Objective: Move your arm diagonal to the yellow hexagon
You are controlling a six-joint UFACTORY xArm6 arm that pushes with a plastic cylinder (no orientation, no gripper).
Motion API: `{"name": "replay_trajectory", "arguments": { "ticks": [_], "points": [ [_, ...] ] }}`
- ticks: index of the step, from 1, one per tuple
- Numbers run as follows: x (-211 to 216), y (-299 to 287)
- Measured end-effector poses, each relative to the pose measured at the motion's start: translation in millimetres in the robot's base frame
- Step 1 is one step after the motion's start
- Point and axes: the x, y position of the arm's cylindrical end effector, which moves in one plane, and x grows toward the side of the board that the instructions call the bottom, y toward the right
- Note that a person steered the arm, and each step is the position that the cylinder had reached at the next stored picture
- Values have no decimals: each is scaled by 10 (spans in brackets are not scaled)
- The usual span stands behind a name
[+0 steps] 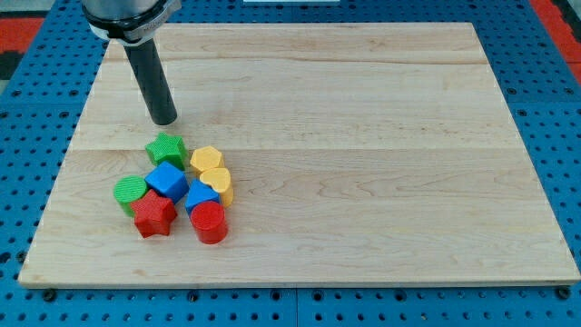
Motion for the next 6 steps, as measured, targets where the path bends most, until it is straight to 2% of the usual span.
{"name": "replay_trajectory", "arguments": {
  "ticks": [6],
  "points": [
    [0, -91]
  ]
}}
